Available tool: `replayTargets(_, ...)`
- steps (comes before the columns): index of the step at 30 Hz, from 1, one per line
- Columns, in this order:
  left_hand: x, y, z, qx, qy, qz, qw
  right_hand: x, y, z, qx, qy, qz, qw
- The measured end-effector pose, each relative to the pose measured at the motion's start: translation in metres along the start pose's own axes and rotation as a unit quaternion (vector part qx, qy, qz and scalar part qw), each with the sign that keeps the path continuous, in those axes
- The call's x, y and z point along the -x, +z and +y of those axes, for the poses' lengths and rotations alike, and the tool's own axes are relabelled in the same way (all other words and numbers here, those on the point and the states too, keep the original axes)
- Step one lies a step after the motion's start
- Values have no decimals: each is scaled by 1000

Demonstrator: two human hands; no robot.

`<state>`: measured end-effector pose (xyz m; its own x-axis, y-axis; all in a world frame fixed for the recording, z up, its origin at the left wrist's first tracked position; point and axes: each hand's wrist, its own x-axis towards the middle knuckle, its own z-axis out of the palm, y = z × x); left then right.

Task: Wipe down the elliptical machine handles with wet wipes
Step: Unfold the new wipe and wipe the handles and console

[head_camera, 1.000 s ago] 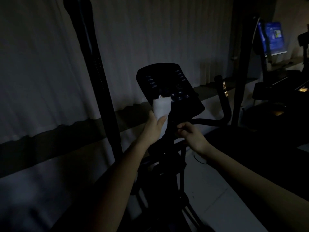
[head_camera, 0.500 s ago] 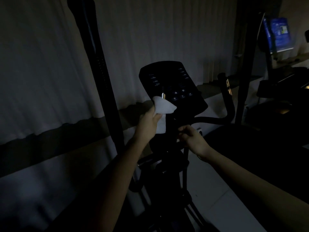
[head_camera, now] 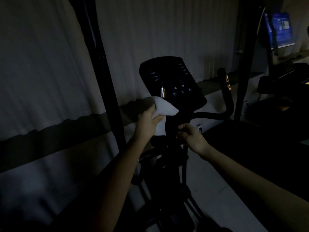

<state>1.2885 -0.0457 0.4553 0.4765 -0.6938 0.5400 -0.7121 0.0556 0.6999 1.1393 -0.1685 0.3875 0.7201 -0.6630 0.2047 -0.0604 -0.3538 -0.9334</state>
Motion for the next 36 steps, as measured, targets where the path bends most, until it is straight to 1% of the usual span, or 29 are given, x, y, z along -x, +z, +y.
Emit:
replayTargets(2, 14, 9, -3, -19, -2, 28, 999, 2, 0, 4, 3, -3, 3, 1000)
replayTargets(4, 31, 15, -12, -62, 19, 58, 996, 5, -1, 8, 1, -3, 8, 1000)
replayTargets(5, 37, 15, -20, -91, 31, 61, 994, 7, -1, 9, -3, -8, 8, 1000)
replayTargets(7, 46, 9, -32, -138, 54, 42, 988, 8, -2, 8, -7, -24, 17, 1000)
replayTargets(10, 49, -11, -27, -165, 90, 17, 982, 6, -2, -8, -13, -50, 36, 998)
replayTargets(13, 38, -24, -7, -177, 160, 7, 971, 6, -2, -34, -3, -122, 33, 992)
replayTargets(15, 26, -27, 3, -178, 173, -15, 969, 7, -2, -51, 8, -170, 14, 985)
replayTargets(18, 16, -29, 14, -153, 155, -52, 975, 4, 0, -64, 22, -202, -56, 977)
replayTargets(20, 14, -31, 19, -127, 126, -67, 982, 0, 1, -64, 28, -199, -72, 977)
replayTargets(22, 14, -33, 17, -89, 108, -55, 989, -1, 1, -60, 18, -191, -41, 981)
replayTargets(25, 16, -38, 11, -38, 75, -42, 996, -3, -2, -57, -28, -168, -1, 985)
replayTargets(29, 22, -46, 6, -12, 32, -45, 998, -4, 2, -61, -77, -134, -21, 988)
replayTargets(32, 24, -46, 10, 9, 10, -12, 1000, -3, 13, -70, -106, -146, -18, 983)
replayTargets(33, 24, -46, 11, 20, 0, 8, 1000, -3, 16, -72, -102, -158, -3, 982)
replayTargets(35, 24, -44, 16, 38, -13, 47, 998, -4, 24, -77, -52, -190, 34, 980)
replayTargets(36, 23, -44, 19, 42, -22, 61, 997, -4, 27, -77, -26, -207, 40, 977)
